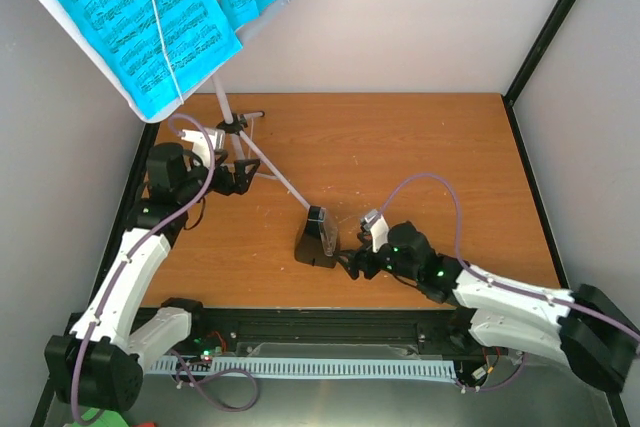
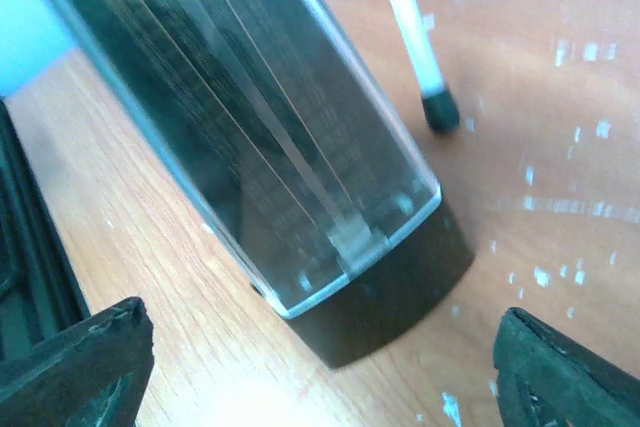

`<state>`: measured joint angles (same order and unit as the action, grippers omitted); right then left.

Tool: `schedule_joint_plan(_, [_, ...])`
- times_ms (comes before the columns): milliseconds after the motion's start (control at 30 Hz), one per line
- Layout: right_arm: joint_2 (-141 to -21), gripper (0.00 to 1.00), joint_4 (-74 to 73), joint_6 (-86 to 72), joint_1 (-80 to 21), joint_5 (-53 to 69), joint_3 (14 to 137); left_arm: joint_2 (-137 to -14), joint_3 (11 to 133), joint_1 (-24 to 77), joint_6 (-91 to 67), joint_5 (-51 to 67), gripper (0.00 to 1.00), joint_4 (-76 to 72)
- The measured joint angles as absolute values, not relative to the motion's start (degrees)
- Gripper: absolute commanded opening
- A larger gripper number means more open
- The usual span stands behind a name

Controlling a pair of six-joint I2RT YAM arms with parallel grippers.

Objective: Pack up the instrument practice props

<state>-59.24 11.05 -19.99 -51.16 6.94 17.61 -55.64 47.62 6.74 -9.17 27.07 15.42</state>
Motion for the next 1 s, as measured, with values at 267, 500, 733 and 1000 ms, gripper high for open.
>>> schedule_joint_plan(267, [-52.9,1.00,4.0,-12.1,-47.2,12.7,30.5,-50.5,40.9,6.7,-6.1,21.7,0.99,12.4])
schedule_joint_plan(500, [-67.7,0.98,2.6,-2.4,-45.3,22.2,44.0,-50.5,40.6,6.7,-4.9,19.7,0.99,11.5])
schedule_joint_plan(733, [-78.0,0.89,1.3,2.6,-45.1,28.8,48.1,-50.9,40.3,6.7,-4.6,19.7,0.99,11.2])
schedule_joint_plan(1000, [-77.0,0.79,2.4,1.5,-45.0,32.0,42.6,-51.3,40.2,6.7,-4.5,19.7,0.99,11.2])
